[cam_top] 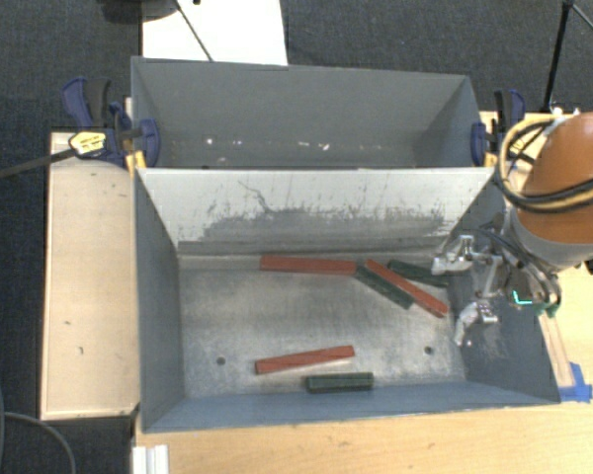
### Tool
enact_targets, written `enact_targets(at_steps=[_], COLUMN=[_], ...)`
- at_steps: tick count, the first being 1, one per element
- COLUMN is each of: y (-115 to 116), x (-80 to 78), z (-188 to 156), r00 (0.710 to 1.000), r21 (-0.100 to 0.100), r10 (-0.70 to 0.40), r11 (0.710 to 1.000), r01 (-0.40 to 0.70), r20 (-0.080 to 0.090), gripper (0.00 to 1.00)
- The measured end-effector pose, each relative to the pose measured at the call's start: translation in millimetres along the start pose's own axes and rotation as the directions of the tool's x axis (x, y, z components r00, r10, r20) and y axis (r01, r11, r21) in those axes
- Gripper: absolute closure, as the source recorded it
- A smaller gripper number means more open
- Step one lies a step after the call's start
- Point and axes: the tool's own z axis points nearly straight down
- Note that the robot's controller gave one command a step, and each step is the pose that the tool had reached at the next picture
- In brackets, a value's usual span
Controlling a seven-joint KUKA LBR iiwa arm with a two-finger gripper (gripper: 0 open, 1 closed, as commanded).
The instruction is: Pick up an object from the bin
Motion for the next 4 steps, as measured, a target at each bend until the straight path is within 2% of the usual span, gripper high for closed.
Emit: enact_targets(at_steps=[1,2,3,4], y=[0.5,-3.0,-5.4,-3.5], x=[-1.7,-23.5,-53.6,-48.9], z=[-4.0,62.1,57.0,75.5], r00=[1.000,0.995,0.966,0.947], r21=[0.001,0.000,-0.002,-0.003], r10=[-0.004,0.096,0.260,0.322], r11=[1.000,0.995,0.966,0.947], r01=[0.004,-0.096,-0.260,-0.322], r20=[0.008,0.012,0.006,0.009], gripper=[0.00,0.00,0.00,0.00])
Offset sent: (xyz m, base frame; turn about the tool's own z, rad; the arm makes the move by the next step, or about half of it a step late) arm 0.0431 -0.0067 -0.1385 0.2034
